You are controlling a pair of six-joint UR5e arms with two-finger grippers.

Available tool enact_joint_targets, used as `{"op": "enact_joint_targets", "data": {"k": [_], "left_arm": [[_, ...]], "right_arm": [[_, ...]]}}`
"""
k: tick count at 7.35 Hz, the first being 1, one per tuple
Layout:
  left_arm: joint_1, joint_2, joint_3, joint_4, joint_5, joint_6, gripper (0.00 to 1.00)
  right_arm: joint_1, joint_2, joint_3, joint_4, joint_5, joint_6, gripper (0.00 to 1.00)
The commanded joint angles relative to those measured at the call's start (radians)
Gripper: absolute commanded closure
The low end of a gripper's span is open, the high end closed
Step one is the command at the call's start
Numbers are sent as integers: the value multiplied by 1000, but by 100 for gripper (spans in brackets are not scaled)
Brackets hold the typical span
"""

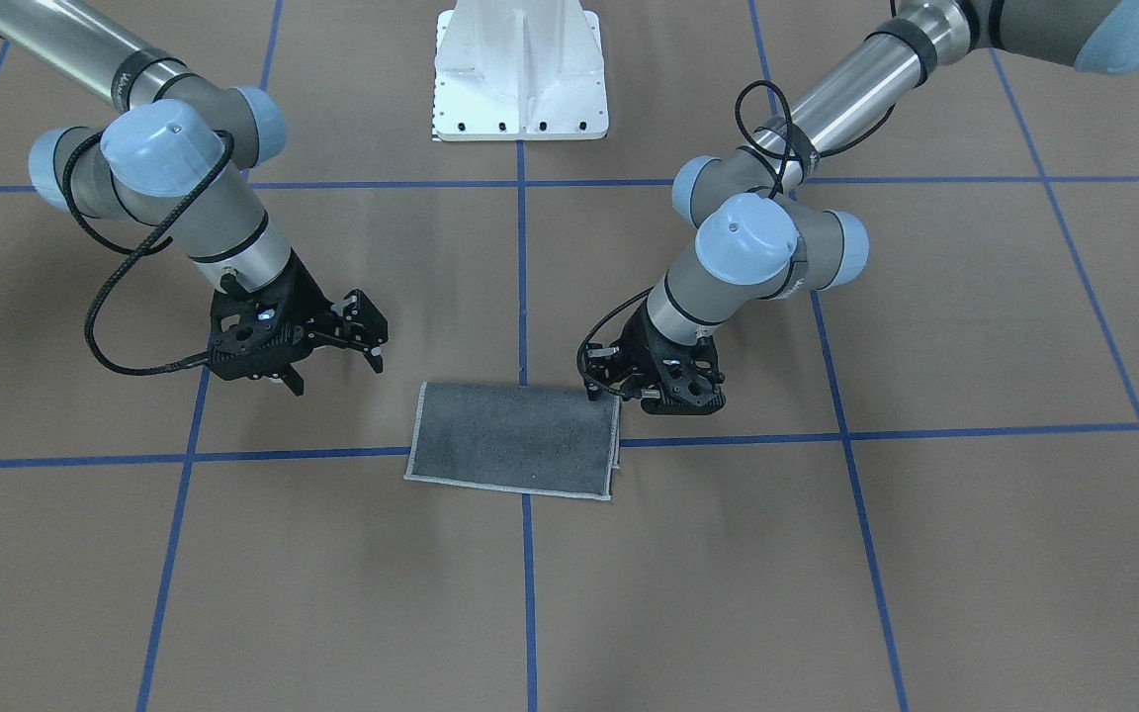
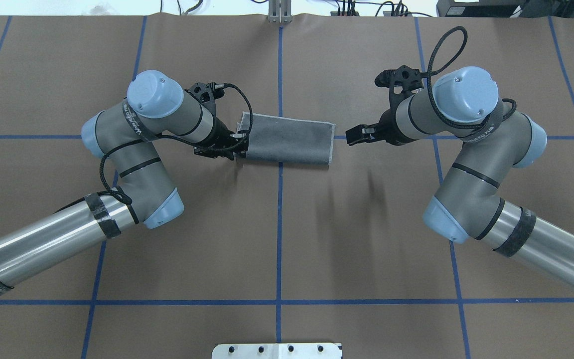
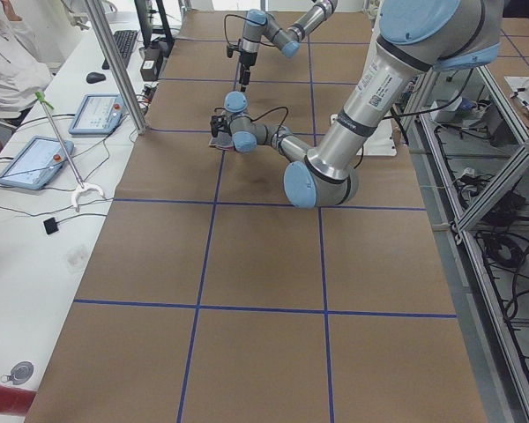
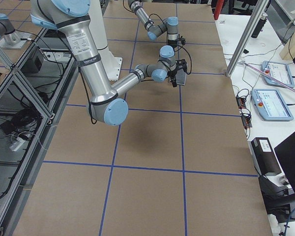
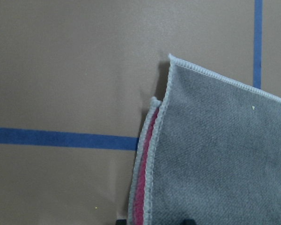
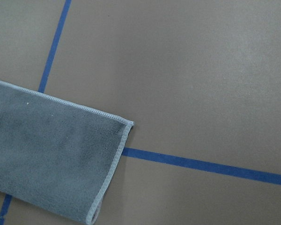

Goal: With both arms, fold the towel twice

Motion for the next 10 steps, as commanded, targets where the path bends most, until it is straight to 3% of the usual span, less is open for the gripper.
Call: {"op": "enact_joint_targets", "data": {"k": [1, 2, 3, 10], "left_arm": [[-1, 0, 0, 0, 0, 19, 76], [-1, 0, -3, 0, -3, 18, 93], [-1, 0, -6, -2, -6, 18, 100], [67, 8, -158, -2, 11, -88, 100]], "right_arm": [[-1, 1, 0, 1, -1, 0, 2], [-1, 1, 0, 1, -1, 0, 2], [-1, 1, 0, 1, -1, 0, 2], [-1, -1, 2, 1, -1, 2, 2]]}}
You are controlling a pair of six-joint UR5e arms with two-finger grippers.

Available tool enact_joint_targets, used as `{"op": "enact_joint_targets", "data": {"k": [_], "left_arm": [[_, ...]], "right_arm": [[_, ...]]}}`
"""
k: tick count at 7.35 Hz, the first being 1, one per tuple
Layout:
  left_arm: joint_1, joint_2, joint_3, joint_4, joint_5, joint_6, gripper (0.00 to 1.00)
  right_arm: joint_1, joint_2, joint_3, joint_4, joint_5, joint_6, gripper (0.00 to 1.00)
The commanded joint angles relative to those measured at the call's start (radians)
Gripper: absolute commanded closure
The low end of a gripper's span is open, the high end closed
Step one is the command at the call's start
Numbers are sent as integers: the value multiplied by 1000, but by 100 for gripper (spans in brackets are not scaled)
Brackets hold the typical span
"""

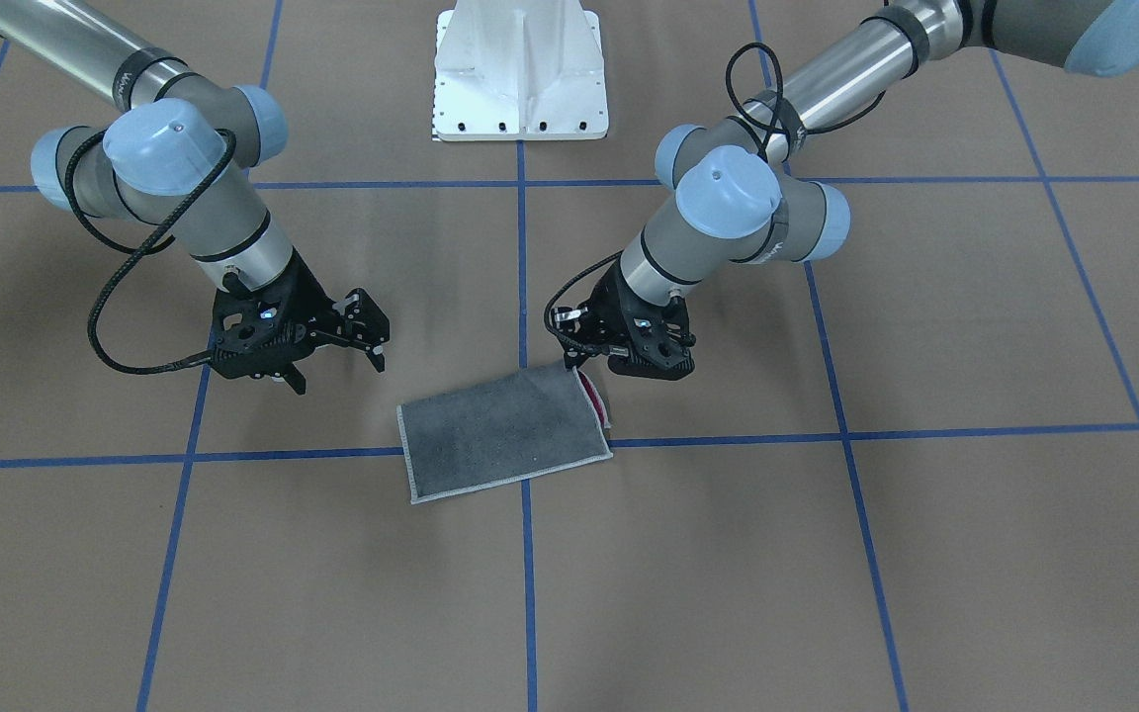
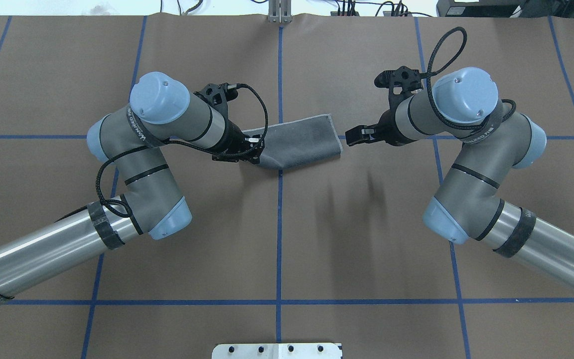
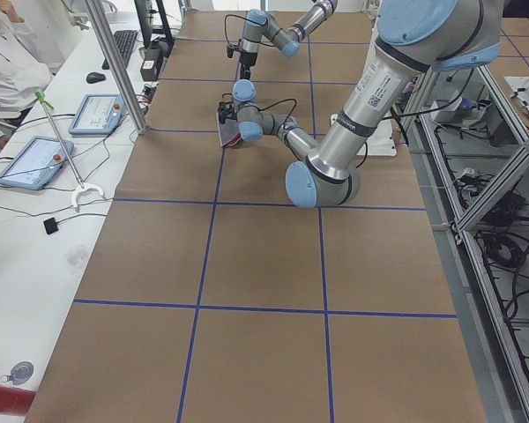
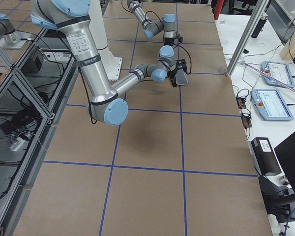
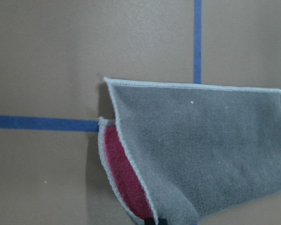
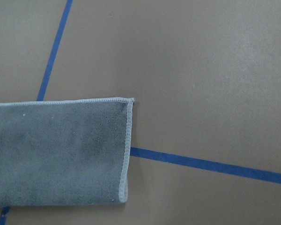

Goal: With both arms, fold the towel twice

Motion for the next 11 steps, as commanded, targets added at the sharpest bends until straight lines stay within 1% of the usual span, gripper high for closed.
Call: {"op": "enact_joint_targets", "data": {"k": [1, 2, 5, 6, 8, 11], "left_arm": [[63, 4, -50, 2, 52, -40, 100], [90, 0, -52, 3, 69, -42, 100], [143, -6, -64, 5, 73, -42, 100], [165, -11, -66, 5, 89, -42, 100], [225, -40, -63, 10, 135, -43, 100], [269, -91, -38, 28, 176, -83, 100]], "right_arm": [[0, 0, 3, 0, 0, 1, 2], [0, 0, 5, 0, 0, 1, 2], [0, 0, 6, 0, 0, 4, 2], [0, 0, 8, 0, 0, 4, 2], [0, 5, 11, 0, 0, 8, 2], [0, 5, 11, 0, 0, 11, 2]]}}
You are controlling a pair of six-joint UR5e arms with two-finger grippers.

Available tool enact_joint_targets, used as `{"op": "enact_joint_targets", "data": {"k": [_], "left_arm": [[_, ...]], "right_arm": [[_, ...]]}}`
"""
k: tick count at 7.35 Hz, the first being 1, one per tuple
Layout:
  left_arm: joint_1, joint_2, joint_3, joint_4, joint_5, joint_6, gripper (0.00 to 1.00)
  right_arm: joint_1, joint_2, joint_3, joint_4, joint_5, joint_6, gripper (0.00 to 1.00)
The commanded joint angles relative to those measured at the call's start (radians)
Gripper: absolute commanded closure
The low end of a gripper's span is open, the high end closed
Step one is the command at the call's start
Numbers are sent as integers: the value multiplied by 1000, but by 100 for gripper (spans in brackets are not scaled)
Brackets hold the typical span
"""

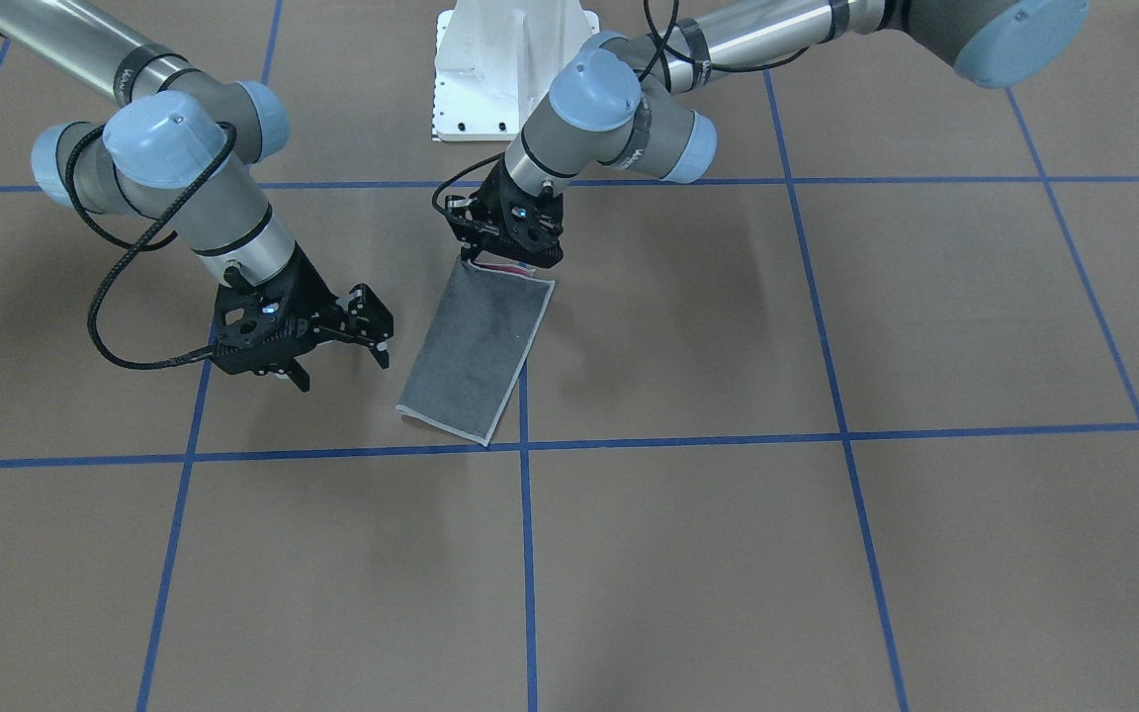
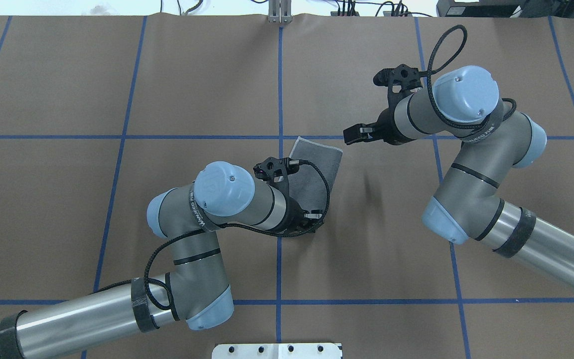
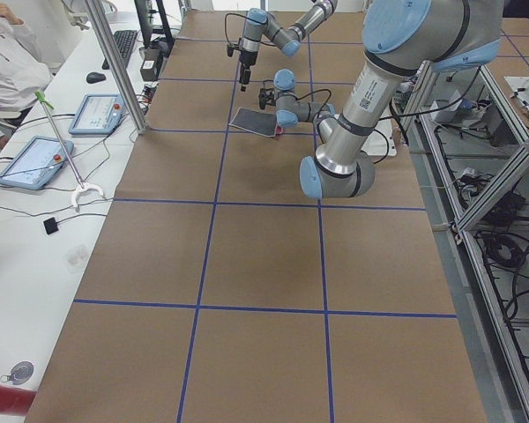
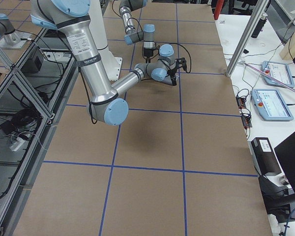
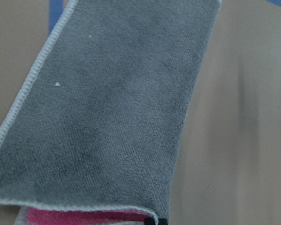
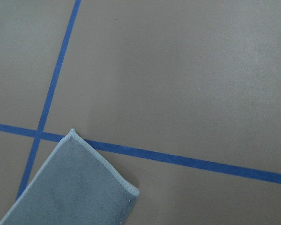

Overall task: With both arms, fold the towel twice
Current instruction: 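Hold the strip with the left gripper while the right gripper moves to its near end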

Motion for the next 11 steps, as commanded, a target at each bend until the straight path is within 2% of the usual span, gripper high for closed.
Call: {"op": "enact_joint_targets", "data": {"k": [1, 2, 3, 5, 8, 9, 11], "left_arm": [[29, -66, 42, 32, 46, -19, 100], [38, -100, 82, 34, 69, -22, 100], [38, -106, 91, 34, 72, -22, 91], [31, -103, 90, 34, 74, -18, 0], [-2, -100, 20, 69, 31, -15, 0], [-49, -97, -40, 138, -65, -16, 0], [-62, -80, -63, 189, -81, -18, 0]], "right_arm": [[0, 0, 0, 0, 0, 2, 2], [0, 0, 0, 0, 0, 2, 1], [0, 0, -1, 0, 0, 2, 2], [0, 2, 0, 0, 0, 2, 2], [0, -6, 21, 0, 2, 11, 2], [-3, -12, 40, -2, 2, 29, 2], [-53, -23, 58, -6, 2, 166, 2]]}}
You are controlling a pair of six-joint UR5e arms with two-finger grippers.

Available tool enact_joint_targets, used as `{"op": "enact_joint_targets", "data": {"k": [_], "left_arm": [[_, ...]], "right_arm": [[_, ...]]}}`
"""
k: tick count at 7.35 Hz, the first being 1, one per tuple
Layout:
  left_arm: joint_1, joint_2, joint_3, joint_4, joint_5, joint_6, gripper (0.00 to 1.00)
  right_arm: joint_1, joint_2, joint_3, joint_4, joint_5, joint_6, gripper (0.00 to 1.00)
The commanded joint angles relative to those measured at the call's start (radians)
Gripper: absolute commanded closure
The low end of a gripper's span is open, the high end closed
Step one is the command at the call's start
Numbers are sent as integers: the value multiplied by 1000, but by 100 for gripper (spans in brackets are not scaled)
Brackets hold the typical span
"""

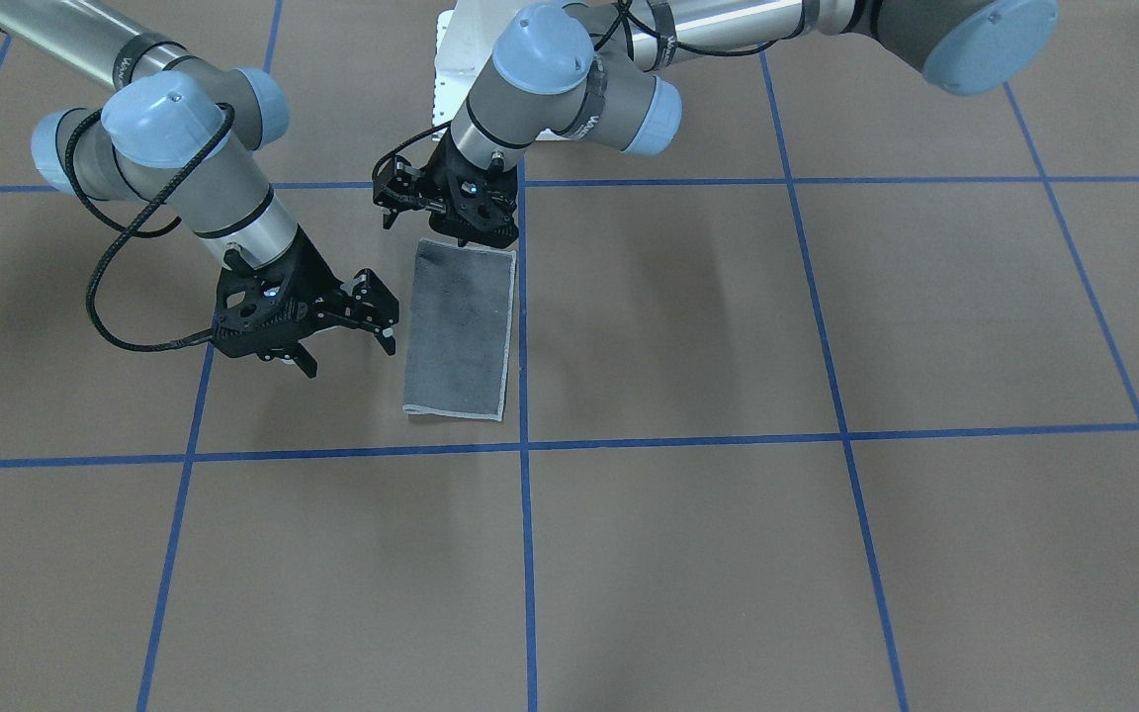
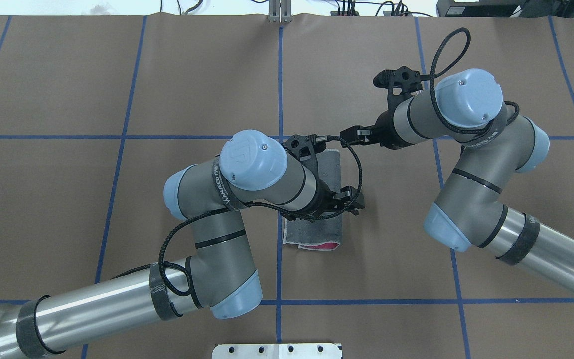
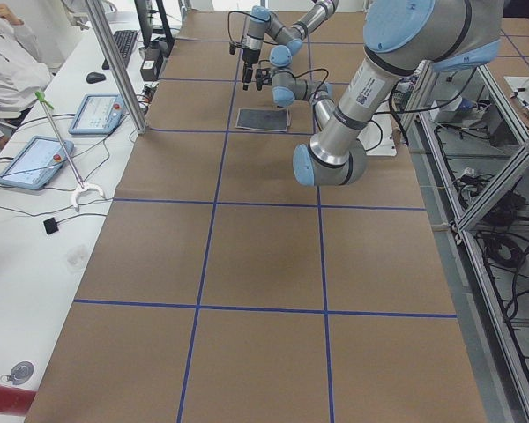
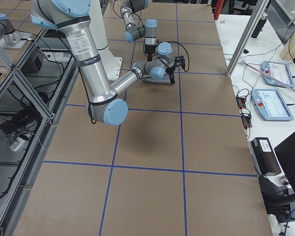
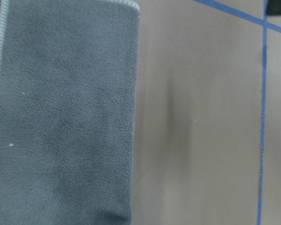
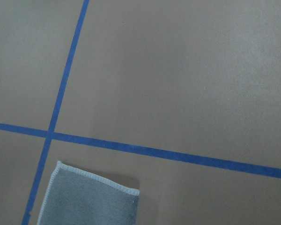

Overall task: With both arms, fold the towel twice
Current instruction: 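Hold the strip with the left gripper while the right gripper moves to its near end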

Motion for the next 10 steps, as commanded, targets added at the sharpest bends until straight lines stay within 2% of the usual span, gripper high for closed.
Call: {"op": "enact_joint_targets", "data": {"k": [1, 2, 3, 5, 6, 7, 8, 9, 10], "left_arm": [[-24, 42, -15, 25, -15, 5, 0], [-38, 73, -18, 22, -16, 12, 0], [-49, 85, -18, 24, -19, 24, 0], [-72, 113, -19, 21, -21, 25, 0], [-87, 139, -24, 18, -24, 31, 0], [-87, 176, -54, 16, -26, 89, 0], [-87, 206, -85, 15, -26, 94, 0], [-87, 210, -85, 15, -24, 94, 0], [-85, 210, -87, 15, -23, 91, 0]], "right_arm": [[-58, -19, 31, -14, -9, 166, 2], [-83, -27, 95, -119, -27, 211, 2], [-142, -77, 194, -214, -125, 231, 3], [-201, -152, 270, -213, -178, 328, 5], [-260, -191, 302, -212, -243, 340, 5], [-311, -192, 319, -209, -280, 397, 4], [-378, -183, 330, -209, -367, 470, 5], [-420, -182, 332, -207, -432, 541, 8], [-437, -180, 327, -183, -457, 608, 13]]}}
